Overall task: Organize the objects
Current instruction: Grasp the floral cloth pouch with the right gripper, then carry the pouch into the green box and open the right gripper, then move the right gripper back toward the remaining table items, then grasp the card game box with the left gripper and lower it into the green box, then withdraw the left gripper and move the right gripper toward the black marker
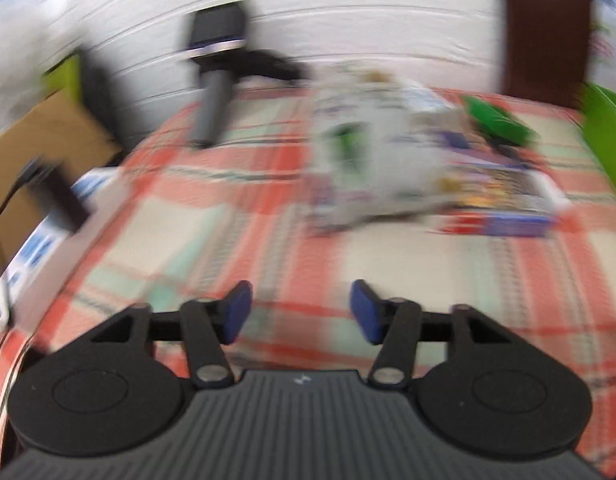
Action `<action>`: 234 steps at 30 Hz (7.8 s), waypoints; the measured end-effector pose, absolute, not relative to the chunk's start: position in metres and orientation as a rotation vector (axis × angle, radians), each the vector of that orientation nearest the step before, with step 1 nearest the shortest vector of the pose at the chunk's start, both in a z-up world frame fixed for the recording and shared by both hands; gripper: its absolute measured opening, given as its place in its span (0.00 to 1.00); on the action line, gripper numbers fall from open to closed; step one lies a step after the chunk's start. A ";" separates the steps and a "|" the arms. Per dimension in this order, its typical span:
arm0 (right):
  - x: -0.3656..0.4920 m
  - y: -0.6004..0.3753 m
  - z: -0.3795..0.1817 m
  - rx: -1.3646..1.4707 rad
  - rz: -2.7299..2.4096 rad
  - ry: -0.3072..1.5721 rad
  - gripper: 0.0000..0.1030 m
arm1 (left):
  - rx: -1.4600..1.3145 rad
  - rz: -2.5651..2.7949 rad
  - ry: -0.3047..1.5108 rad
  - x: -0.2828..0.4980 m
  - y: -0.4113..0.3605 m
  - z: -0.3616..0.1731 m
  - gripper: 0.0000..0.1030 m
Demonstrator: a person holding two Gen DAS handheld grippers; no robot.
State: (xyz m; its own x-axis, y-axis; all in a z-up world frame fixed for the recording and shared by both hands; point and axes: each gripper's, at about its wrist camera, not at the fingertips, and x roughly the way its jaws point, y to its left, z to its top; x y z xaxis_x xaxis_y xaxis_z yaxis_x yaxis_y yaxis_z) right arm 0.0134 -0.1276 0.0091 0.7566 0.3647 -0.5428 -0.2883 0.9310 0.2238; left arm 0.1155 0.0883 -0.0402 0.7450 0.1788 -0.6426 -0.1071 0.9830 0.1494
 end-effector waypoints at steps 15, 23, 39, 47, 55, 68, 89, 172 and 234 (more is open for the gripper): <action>0.165 -0.012 0.009 0.075 0.431 0.697 0.80 | -0.082 0.183 0.535 0.105 0.133 -0.059 0.84; 0.157 0.025 0.008 -0.076 0.496 0.655 0.28 | -0.095 0.179 0.531 0.104 0.135 -0.060 0.85; 0.029 -0.153 -0.001 0.265 0.457 0.777 0.28 | -0.058 0.181 0.548 0.105 0.131 -0.060 0.87; -0.015 -0.215 0.002 0.279 0.286 0.689 0.59 | -0.054 0.131 0.619 0.104 0.116 -0.046 0.86; -0.033 -0.194 0.003 0.096 0.378 0.615 0.81 | -0.075 -0.412 0.667 0.075 0.026 -0.012 0.88; -0.013 -0.151 -0.012 -0.140 0.453 0.585 0.36 | -0.083 -0.613 0.770 0.074 -0.021 -0.010 0.43; 0.043 -0.350 0.030 -0.071 -0.190 0.403 0.48 | 0.139 -0.711 0.640 0.145 -0.258 0.031 0.55; 0.081 -0.080 0.011 -0.135 0.390 0.477 0.61 | -0.227 -0.376 0.582 0.151 0.043 0.012 0.47; 0.069 -0.098 -0.013 -0.093 0.269 0.629 0.63 | -0.053 0.030 0.595 0.126 0.096 -0.059 0.87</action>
